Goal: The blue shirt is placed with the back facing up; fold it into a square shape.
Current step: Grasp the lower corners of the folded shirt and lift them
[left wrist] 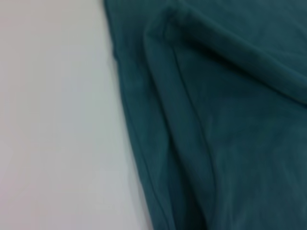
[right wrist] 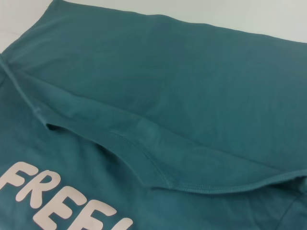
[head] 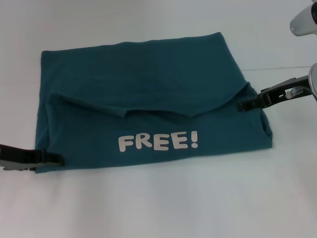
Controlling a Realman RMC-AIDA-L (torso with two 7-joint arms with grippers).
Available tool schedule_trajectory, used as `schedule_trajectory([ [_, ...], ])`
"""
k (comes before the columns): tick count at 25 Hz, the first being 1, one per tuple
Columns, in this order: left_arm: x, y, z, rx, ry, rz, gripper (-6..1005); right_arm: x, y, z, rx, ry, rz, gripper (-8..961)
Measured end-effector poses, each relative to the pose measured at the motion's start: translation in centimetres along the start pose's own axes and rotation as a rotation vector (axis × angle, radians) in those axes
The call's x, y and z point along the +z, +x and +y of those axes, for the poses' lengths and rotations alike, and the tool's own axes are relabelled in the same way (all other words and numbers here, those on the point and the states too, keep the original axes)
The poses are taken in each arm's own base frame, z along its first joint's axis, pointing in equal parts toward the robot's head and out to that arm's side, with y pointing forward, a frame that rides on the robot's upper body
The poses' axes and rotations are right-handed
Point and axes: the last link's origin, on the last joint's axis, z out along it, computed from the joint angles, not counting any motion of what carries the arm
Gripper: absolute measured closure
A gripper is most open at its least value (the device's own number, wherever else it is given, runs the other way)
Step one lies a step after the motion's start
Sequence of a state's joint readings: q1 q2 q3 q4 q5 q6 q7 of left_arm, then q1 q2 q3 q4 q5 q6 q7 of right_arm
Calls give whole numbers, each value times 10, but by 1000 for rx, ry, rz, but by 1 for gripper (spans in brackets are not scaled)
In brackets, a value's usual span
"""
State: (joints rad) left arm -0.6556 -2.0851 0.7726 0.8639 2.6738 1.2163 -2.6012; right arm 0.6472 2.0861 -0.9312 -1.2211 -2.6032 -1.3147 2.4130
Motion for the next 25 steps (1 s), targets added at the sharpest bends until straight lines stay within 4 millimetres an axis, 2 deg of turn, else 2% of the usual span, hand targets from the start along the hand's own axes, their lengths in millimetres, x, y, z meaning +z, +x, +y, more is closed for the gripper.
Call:
schedule_trajectory([
  [6,2,2,4,23,6,-2,212,0,0,0,0,0,-1,35],
  [11,4,3,6,40,14,1,410,1,0,1,1,-2,-2,35],
  [16,5,4,9,53,15,-1,653,1,0,1,2,-5,-3,36],
  [22,6,5,13,70,12,-5,824,0,3,0,25,-5,10,36],
  [25,6,5,14,82,7,-10,838,-5,7,-6,60,29,48,37],
])
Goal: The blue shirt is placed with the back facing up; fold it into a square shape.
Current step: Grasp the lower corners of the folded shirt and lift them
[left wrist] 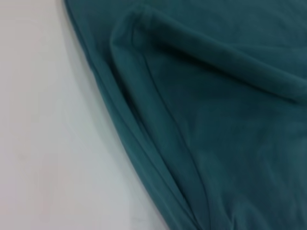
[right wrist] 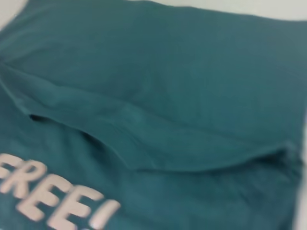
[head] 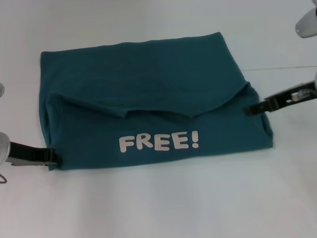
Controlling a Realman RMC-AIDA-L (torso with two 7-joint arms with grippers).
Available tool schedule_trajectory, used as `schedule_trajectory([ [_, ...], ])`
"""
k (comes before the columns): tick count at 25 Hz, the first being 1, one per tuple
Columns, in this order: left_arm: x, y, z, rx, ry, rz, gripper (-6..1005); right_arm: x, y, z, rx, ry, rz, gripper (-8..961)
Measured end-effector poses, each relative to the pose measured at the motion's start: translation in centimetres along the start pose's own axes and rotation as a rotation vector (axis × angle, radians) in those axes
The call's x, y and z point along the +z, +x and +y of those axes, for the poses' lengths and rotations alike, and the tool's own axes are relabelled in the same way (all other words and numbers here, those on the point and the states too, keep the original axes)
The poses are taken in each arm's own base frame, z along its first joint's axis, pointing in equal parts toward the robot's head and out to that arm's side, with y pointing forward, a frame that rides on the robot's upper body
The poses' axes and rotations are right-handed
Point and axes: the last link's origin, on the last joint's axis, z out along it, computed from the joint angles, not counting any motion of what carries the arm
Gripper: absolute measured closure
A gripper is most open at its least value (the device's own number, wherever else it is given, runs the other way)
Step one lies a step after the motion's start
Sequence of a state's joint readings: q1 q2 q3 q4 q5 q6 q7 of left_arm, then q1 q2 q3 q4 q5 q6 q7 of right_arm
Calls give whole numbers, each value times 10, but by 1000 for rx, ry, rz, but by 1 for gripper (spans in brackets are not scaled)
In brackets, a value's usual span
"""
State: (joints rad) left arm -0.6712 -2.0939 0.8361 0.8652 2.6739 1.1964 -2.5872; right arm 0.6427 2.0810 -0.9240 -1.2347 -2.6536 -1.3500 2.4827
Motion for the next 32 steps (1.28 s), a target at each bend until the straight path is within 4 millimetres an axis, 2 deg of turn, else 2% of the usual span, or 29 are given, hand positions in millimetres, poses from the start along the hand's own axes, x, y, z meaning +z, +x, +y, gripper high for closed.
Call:
schedule_trajectory([
  [4,0,0,1,8,-6,0,856,-8,9,-14,48,107,84,38],
  [8,-1,1,2,16,-10,5,860,-10,18,-19,77,156,159,43],
  [18,0,4,5,33,-16,9,865,11,37,-18,121,137,207,61],
  [32,0,5,5,33,-15,14,864,33,41,-15,145,107,178,85],
])
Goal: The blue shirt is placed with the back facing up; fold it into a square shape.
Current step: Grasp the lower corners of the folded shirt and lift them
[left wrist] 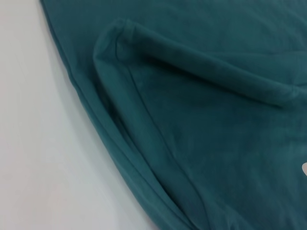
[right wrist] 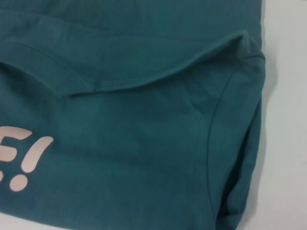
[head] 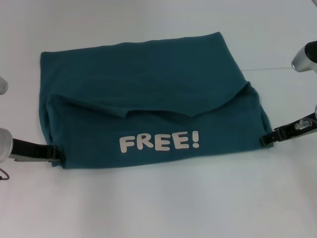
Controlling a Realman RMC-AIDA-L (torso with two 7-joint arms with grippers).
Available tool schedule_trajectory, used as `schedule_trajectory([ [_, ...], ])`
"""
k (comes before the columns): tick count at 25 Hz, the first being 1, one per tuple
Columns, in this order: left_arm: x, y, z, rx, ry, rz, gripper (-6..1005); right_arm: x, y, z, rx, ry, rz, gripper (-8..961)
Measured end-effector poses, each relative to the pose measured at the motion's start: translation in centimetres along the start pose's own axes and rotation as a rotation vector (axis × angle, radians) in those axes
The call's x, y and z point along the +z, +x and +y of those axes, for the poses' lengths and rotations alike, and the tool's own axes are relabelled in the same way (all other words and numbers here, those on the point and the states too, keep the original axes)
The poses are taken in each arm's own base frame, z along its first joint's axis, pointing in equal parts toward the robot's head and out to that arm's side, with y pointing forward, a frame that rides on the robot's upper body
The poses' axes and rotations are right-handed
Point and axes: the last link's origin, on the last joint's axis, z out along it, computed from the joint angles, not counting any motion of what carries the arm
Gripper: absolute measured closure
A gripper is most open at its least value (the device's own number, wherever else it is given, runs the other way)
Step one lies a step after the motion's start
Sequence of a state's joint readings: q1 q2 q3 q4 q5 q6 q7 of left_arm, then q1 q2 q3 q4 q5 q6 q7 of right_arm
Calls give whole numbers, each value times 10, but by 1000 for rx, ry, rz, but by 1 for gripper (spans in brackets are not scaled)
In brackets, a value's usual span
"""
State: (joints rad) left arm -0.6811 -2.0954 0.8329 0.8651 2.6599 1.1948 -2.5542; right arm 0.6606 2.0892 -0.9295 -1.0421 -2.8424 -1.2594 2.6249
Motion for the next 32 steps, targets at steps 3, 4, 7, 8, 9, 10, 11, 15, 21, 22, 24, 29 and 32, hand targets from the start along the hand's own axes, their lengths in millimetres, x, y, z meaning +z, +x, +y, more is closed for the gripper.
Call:
schedule_trajectory([
  [3,0,0,0,2,0,-1,865,3,1,0,-1,0,3,91],
  [4,0,0,0,2,1,-1,866,6,2,2,-4,-3,9,92],
  [7,0,1,0,3,2,2,867,14,3,4,-10,-5,18,97],
  [8,0,1,0,4,2,2,867,15,3,4,-10,-3,15,99],
  [9,0,1,0,4,2,2,868,16,3,4,-7,-1,10,101],
  [10,0,1,0,4,2,3,868,16,2,4,-3,-1,3,143],
  [11,-1,1,0,5,2,3,868,16,1,3,0,-1,-3,185],
  [15,-1,1,1,6,1,1,867,17,1,3,10,-16,-13,347],
  [21,0,1,1,5,-1,-1,868,18,-1,6,5,-21,-13,650],
  [22,0,0,1,5,-1,-1,868,19,-1,6,4,-21,-13,772],
  [24,0,0,1,5,-2,-2,868,19,-2,6,4,-20,-14,799],
  [29,0,0,1,5,-3,-4,868,22,0,7,-5,-22,-4,866],
  [32,0,-1,1,5,-3,-4,868,22,0,7,-15,-24,-3,906],
])
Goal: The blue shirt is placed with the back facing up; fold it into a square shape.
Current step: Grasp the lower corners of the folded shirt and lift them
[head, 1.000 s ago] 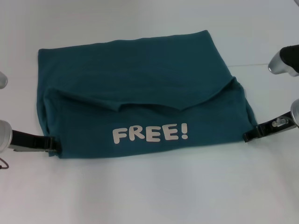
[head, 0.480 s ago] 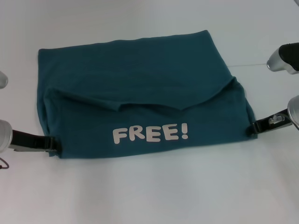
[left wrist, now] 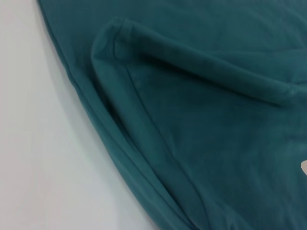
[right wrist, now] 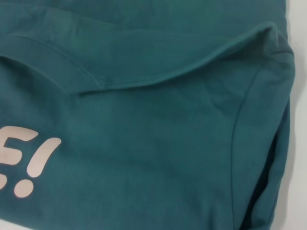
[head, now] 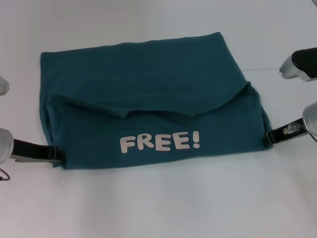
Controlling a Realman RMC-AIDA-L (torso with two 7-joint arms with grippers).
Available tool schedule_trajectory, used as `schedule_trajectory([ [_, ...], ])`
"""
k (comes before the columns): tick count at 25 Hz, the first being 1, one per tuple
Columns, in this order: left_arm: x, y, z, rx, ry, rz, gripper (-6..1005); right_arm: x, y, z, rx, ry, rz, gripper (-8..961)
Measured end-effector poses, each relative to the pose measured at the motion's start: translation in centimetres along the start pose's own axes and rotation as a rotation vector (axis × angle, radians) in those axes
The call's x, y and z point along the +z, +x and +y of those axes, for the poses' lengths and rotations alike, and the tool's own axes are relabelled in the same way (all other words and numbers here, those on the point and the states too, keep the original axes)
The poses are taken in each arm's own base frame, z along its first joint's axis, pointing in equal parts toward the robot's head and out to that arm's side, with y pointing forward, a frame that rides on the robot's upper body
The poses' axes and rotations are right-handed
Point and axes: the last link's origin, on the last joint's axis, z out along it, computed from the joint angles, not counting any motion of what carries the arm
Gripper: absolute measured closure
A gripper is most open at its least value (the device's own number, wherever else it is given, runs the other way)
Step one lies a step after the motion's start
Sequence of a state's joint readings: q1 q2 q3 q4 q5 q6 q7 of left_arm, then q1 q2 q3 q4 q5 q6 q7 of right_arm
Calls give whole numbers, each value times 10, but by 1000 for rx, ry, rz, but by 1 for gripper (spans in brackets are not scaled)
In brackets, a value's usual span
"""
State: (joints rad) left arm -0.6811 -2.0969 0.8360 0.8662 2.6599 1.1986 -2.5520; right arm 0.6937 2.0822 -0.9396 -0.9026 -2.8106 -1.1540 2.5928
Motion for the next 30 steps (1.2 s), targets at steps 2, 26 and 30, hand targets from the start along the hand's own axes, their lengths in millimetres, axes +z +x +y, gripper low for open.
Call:
schedule_trajectory([
  [2,0,0,0,0,-1,-2,868,-2,-1,-1,-6,-2,0,919],
  [26,-39,-36,6,96,-91,-395,868,-70,32,31,-279,-233,362,918],
  [30,-45,-49,7,108,-93,-491,867,-74,42,42,-330,-301,434,918],
])
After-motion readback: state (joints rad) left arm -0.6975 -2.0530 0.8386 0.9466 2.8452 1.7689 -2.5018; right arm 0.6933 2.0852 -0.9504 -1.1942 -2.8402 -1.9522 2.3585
